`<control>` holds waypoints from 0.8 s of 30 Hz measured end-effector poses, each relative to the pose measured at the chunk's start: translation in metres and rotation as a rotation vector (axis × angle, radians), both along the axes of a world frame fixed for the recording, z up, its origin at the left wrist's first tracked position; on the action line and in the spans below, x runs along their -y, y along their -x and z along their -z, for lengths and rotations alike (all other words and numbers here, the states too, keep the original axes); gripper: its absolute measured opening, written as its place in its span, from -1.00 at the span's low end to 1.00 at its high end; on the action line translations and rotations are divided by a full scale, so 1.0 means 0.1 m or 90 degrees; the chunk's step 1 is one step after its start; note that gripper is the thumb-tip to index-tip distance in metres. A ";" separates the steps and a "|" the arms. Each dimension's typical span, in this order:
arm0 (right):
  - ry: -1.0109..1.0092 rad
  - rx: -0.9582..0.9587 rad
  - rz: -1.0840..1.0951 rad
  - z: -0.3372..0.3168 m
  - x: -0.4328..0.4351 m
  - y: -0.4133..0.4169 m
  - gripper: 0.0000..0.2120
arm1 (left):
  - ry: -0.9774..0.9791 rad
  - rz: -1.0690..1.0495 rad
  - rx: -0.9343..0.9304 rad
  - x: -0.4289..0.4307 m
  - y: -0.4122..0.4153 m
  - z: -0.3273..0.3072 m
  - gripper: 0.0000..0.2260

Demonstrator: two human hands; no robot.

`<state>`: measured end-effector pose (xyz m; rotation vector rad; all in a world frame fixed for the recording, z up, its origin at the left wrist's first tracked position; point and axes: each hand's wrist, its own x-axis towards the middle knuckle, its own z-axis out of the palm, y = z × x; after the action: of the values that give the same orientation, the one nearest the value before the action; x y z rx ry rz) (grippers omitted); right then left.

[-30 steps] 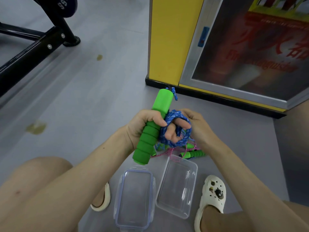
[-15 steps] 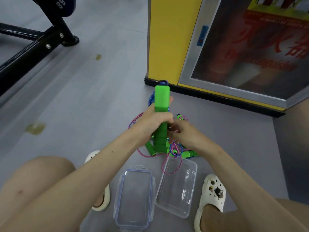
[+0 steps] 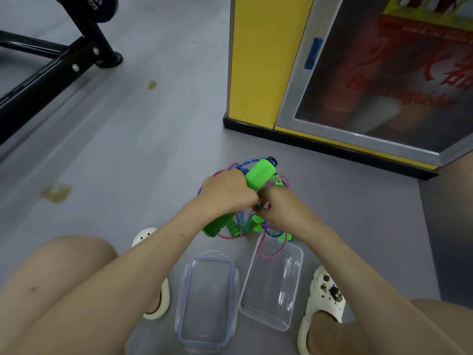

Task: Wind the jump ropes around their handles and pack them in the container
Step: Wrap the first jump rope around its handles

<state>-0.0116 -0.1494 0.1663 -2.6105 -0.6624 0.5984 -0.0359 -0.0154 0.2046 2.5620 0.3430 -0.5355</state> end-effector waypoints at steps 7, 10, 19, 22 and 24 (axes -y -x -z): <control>0.031 0.081 0.013 -0.04 -0.04 0.00 -0.91 | 0.617 -0.232 -0.056 -0.22 0.10 -0.18 -0.95; 0.039 0.151 0.011 0.02 -0.06 0.04 -0.92 | 0.736 -0.248 -0.063 -0.29 0.11 -0.22 -0.83; -0.043 0.051 0.154 0.06 -0.12 -0.06 -0.77 | 0.785 -0.474 0.128 -0.43 0.08 -0.25 -0.85; -0.088 0.007 0.197 0.07 -0.10 -0.08 -0.80 | 0.782 -0.505 0.162 -0.50 0.09 -0.23 -0.90; -0.070 0.005 0.191 0.07 -0.08 -0.11 -0.91 | 0.726 -0.457 0.170 -0.50 0.10 -0.22 -0.88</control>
<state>-0.0001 -0.1409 0.1595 -2.5412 -0.2876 0.4457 -0.0457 0.0351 0.2265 1.2569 0.5957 -0.0431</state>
